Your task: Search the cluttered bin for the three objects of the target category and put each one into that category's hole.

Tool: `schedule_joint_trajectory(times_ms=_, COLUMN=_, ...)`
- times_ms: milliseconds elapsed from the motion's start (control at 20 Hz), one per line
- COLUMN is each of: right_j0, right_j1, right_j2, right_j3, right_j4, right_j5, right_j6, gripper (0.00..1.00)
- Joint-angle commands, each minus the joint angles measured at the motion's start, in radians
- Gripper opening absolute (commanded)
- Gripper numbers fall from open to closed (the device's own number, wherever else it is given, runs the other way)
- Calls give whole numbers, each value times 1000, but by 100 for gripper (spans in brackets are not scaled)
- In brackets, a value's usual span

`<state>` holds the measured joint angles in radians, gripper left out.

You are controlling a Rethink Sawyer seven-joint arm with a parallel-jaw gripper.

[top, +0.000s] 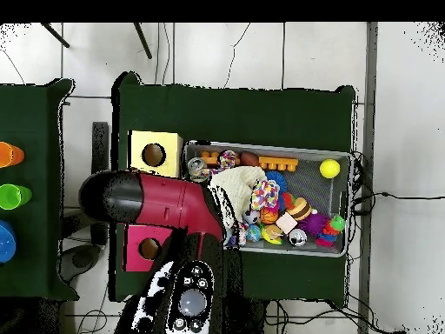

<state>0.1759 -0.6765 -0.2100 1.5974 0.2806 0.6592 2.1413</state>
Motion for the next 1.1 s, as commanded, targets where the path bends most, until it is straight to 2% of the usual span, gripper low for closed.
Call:
schedule_joint_trajectory(times_ms=50, right_j0=-17, right_j1=63, right_j2=67, right_j3=133, right_j4=33, right_j5=-120, right_j6=196, gripper=0)
schedule_joint_trajectory(times_ms=300, right_j0=-9, right_j1=80, right_j2=62, right_j3=158, right_j4=19, right_j5=-168, right_j6=192, gripper=0)
schedule_joint_trajectory(times_ms=700, right_j0=-54, right_j1=113, right_j2=126, right_j3=217, right_j4=31, right_j5=-303, right_j6=167, gripper=0)
schedule_joint_trajectory(times_ms=1100, right_j0=-70, right_j1=80, right_j2=165, right_j3=269, right_j4=57, right_j5=-312, right_j6=174, gripper=0)
